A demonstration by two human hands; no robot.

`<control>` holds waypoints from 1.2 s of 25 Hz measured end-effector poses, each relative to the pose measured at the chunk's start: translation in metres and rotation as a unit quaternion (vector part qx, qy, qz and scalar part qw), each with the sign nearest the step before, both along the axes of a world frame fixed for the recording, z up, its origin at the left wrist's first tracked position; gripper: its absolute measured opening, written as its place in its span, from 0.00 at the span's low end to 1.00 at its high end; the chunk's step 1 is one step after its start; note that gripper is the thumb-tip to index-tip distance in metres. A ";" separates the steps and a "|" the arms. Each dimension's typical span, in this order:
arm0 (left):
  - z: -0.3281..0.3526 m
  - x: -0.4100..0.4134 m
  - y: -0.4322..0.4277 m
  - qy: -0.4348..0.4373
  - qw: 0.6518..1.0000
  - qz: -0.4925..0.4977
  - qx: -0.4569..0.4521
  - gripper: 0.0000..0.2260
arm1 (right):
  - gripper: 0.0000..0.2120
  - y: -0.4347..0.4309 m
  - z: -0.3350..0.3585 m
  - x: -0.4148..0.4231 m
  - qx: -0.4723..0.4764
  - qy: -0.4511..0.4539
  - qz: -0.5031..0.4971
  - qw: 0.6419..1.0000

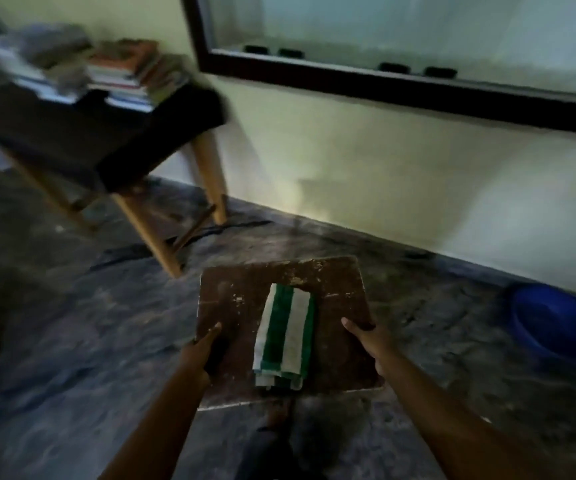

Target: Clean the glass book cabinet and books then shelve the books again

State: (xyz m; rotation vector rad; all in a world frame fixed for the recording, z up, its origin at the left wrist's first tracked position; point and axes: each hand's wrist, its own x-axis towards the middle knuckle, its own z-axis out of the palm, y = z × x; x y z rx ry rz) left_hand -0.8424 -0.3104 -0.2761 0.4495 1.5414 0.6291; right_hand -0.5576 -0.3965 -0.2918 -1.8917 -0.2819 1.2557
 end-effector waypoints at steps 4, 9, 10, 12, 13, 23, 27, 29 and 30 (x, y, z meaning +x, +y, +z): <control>-0.008 0.125 0.070 -0.007 0.994 -0.098 -0.050 0.23 | 0.34 0.014 -0.005 0.105 0.000 -0.046 -0.091 0.995; -0.090 0.269 0.131 0.023 0.978 -0.188 -0.089 0.40 | 0.36 0.015 -0.044 0.227 -0.046 -0.086 -0.168 0.981; -0.099 0.299 0.135 0.020 0.975 -0.205 -0.089 0.40 | 0.33 0.013 -0.059 0.252 -0.065 -0.090 -0.187 0.976; -0.103 0.357 0.135 0.020 0.966 -0.239 -0.095 0.41 | 0.29 0.005 -0.087 0.297 -0.086 -0.089 -0.221 0.967; -0.112 0.383 0.134 0.023 0.962 -0.254 -0.100 0.39 | 0.28 0.000 -0.099 0.316 -0.088 -0.086 -0.227 0.966; -0.221 0.526 0.103 0.078 0.948 -0.284 -0.122 0.32 | 0.29 -0.043 -0.231 0.430 -0.160 -0.102 -0.246 0.951; -0.225 0.535 0.088 0.142 0.941 -0.298 -0.079 0.27 | 0.27 -0.049 -0.241 0.440 -0.173 -0.109 -0.226 0.952; -0.218 0.533 0.086 0.152 0.931 -0.326 -0.067 0.24 | 0.27 -0.047 -0.230 0.435 -0.170 -0.116 -0.234 0.950; -0.222 0.529 0.087 0.151 0.929 -0.332 -0.059 0.25 | 0.27 -0.048 -0.221 0.428 -0.173 -0.131 -0.246 0.945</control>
